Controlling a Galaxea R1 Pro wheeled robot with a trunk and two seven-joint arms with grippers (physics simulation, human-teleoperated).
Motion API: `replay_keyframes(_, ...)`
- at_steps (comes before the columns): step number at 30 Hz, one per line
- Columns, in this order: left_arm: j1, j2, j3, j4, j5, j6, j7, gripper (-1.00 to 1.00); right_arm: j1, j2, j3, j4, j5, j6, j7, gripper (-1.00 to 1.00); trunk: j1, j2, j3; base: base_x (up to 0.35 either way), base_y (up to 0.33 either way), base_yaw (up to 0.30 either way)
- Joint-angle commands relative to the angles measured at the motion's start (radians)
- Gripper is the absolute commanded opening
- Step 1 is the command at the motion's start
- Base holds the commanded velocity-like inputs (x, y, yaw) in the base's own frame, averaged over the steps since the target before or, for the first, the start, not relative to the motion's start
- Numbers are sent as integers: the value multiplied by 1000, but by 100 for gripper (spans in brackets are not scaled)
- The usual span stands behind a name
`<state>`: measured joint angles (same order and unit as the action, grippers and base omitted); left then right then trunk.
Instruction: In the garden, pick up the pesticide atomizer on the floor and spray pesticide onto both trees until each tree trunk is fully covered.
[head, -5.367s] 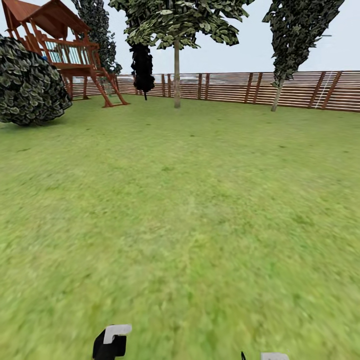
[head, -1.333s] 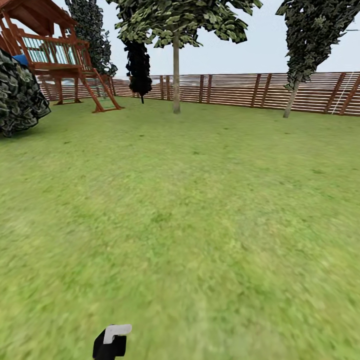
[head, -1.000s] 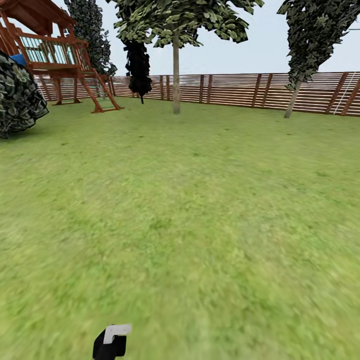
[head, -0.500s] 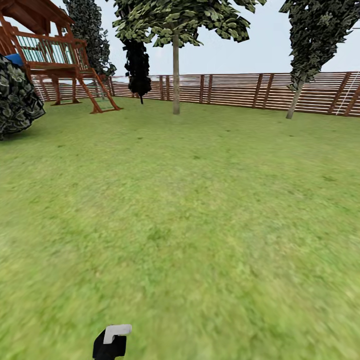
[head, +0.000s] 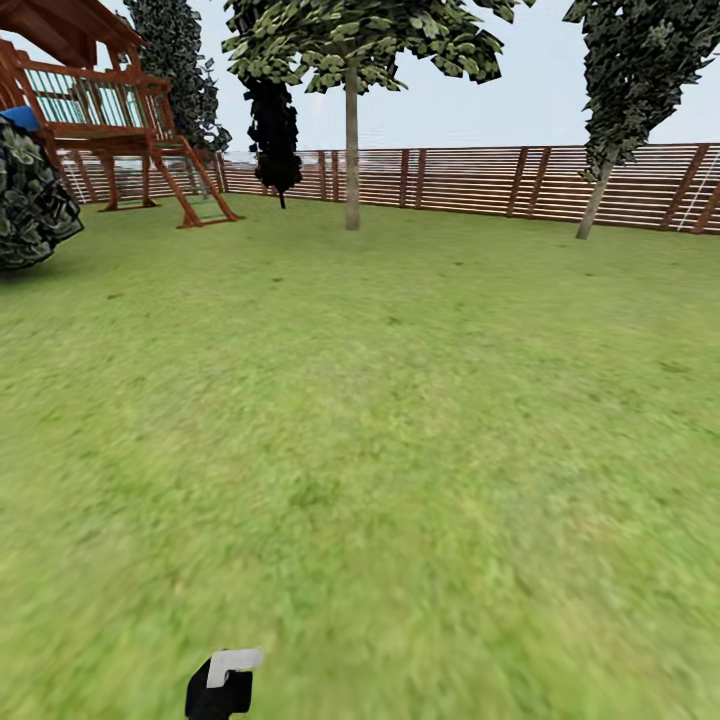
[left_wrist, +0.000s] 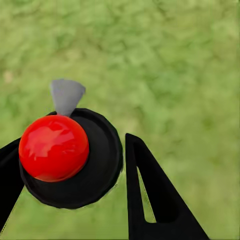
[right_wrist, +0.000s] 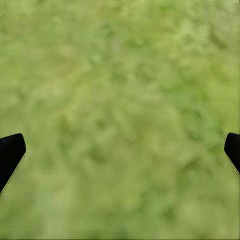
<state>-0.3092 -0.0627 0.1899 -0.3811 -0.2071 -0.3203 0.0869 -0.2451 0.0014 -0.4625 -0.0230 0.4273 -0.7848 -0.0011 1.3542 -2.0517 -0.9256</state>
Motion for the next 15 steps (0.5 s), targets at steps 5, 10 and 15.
replay_keyframes(5,-1,-1,5,1,-11,-3,4,-100,0,0,-8,0,8,-2,0,100,0,0,-1,342,0,0)
replay_keyframes(10,-1,0,5,1,-11,-3,4,-100,0,0,-8,0,8,-2,1,100,0,0,-1,342,0,0)
replay_keyframes(15,-1,-1,5,1,-10,-3,4,-100,0,0,-8,0,8,-2,0,100,0,0,-1,342,0,0)
